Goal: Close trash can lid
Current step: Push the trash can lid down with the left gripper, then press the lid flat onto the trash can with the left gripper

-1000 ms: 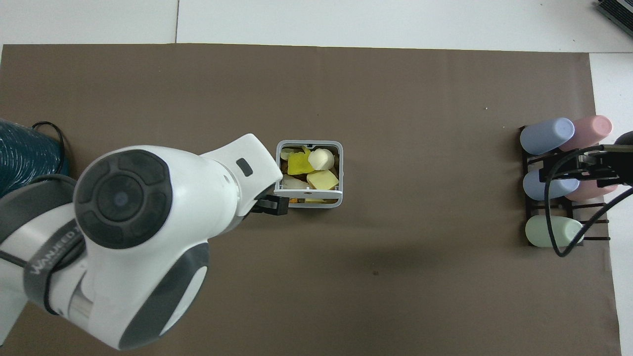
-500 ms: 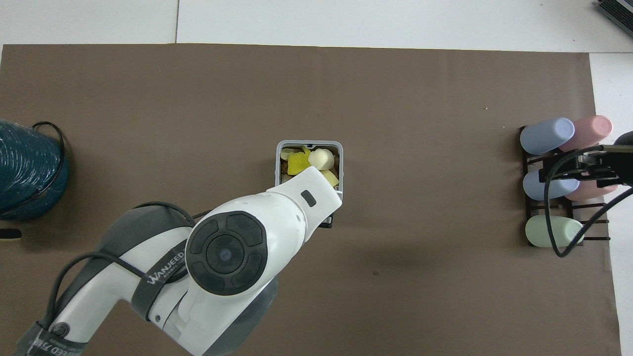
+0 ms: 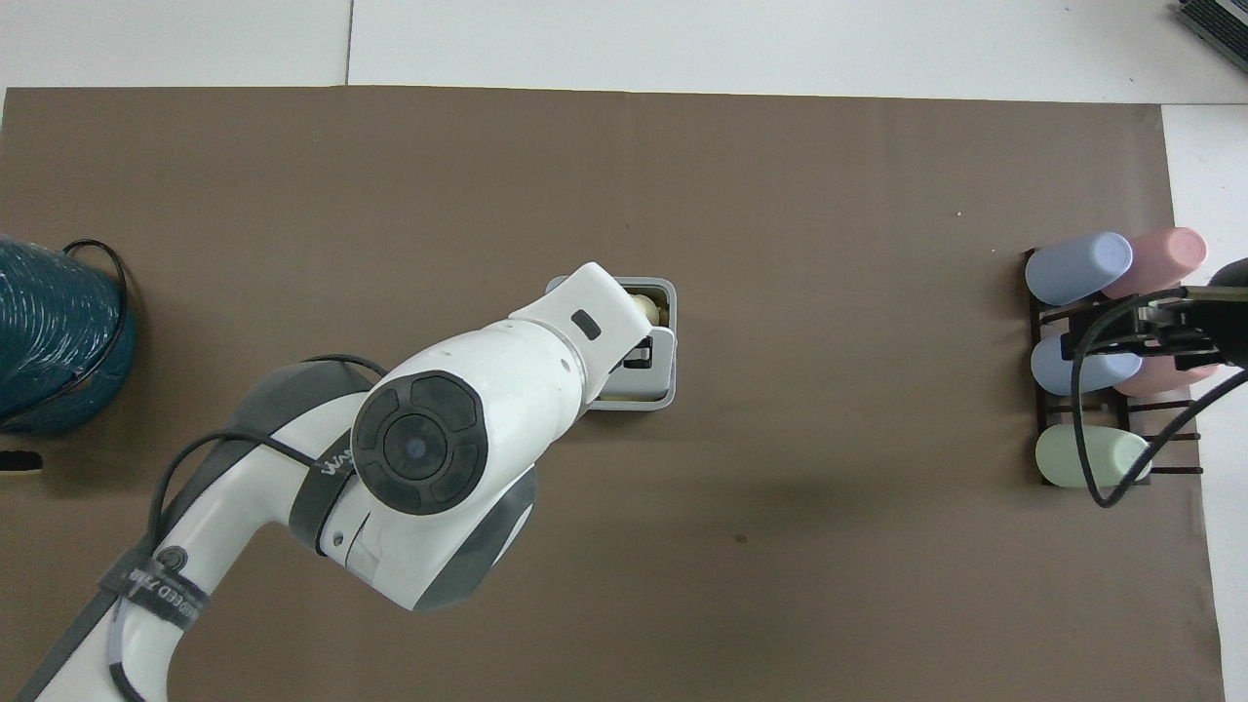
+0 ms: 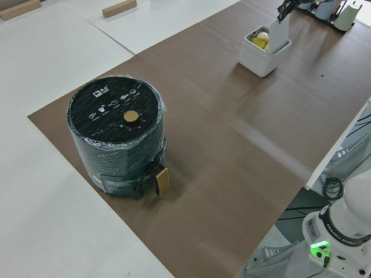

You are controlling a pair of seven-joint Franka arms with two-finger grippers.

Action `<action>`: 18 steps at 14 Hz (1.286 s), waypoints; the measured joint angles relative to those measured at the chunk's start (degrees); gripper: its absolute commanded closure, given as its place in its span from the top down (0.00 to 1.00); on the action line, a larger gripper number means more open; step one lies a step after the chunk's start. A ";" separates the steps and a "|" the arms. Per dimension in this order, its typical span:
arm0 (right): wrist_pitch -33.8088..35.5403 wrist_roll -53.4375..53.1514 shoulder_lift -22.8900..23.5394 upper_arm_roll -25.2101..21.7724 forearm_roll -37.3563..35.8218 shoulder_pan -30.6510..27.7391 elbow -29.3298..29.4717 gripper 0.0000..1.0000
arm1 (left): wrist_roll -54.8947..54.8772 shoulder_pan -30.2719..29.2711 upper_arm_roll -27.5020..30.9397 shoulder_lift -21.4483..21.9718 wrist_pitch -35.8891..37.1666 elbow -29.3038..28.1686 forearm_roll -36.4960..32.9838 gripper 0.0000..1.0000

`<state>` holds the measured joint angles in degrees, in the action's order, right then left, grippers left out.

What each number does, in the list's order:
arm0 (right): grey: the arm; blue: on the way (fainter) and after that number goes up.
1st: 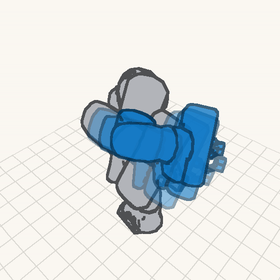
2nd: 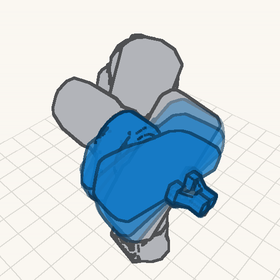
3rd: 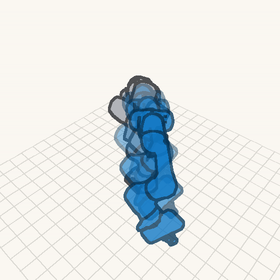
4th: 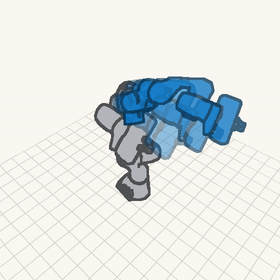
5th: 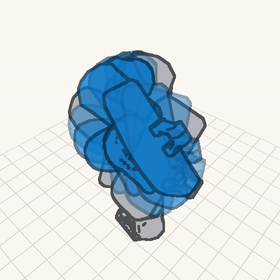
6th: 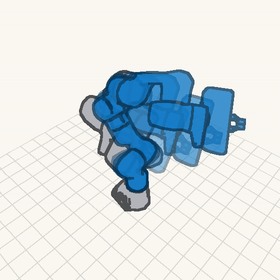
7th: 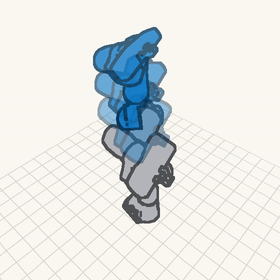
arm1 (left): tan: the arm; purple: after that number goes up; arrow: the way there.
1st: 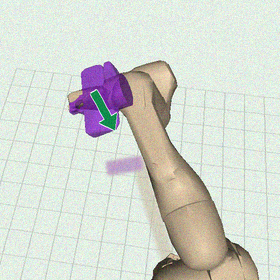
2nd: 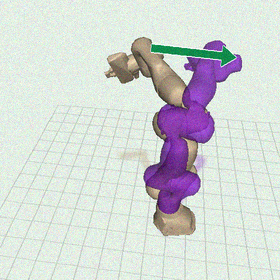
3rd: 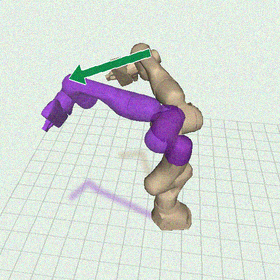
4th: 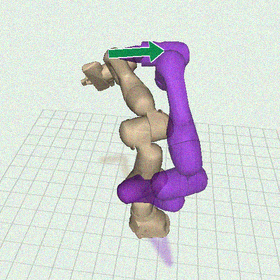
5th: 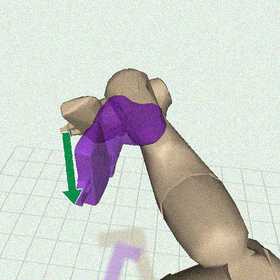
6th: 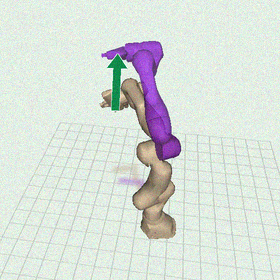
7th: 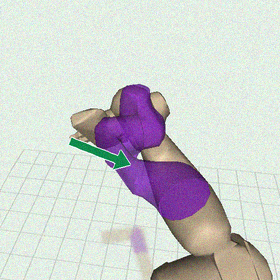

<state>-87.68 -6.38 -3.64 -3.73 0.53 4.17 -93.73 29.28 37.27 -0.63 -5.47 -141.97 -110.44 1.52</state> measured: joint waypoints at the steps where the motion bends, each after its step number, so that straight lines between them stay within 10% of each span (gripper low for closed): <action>1: 0.00 0.00 0.00 -0.01 0.00 -0.02 0.00 1.00 | -0.17 -0.81 0.00 -1.32 -2.33 0.00 0.00 0.00; 18: -0.17 0.00 -0.60 -0.33 -0.04 -0.15 -0.89 1.00 | -2.39 -2.26 -0.30 -12.10 -14.42 1.77 -0.20 0.03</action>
<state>-87.85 -6.39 -4.23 -4.06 0.49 4.02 -94.61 26.88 35.01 -0.93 -17.57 -156.38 -108.67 1.32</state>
